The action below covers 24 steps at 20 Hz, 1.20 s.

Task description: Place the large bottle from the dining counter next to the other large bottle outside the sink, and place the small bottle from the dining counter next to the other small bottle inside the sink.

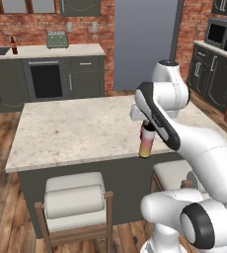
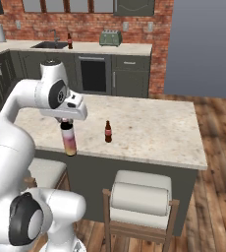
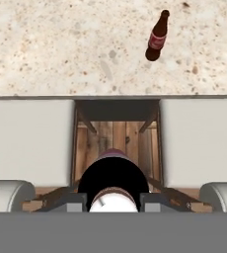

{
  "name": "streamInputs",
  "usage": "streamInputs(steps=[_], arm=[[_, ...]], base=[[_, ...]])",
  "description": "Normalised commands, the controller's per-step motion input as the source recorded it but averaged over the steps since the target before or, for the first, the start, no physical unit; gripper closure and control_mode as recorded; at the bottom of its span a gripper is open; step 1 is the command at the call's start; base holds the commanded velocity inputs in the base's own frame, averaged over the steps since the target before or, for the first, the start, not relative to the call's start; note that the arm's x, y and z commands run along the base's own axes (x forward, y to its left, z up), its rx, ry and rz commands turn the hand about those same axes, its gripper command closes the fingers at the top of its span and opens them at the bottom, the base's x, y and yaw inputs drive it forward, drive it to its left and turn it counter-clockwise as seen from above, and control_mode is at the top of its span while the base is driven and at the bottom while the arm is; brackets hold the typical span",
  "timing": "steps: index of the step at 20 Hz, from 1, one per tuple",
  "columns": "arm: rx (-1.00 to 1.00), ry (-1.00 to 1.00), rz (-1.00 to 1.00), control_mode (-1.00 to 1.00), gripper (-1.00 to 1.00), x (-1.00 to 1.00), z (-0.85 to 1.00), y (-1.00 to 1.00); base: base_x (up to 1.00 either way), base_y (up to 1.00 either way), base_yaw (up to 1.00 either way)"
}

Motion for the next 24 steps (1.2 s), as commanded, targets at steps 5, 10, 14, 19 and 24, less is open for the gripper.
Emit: streamInputs(steps=[5,10,14,19,24], arm=[[0.0,0.03,0.0,-1.0,1.0,-0.45,0.08,0.0],[0.0,0.0,0.0,-1.0,1.0,-0.08,0.0,0.0],[0.0,0.0,0.0,-1.0,1.0,0.0,0.0,0.0],[0.0,0.0,0.0,1.0,1.0,0.0,0.0,0.0],[0.0,0.0,0.0,1.0,1.0,0.0,0.0,0.0]], base=[[0.0,0.0,0.0],[0.0,0.0,0.0],[0.0,0.0,0.0],[0.0,0.0,0.0],[-0.56,0.1,0.0]])
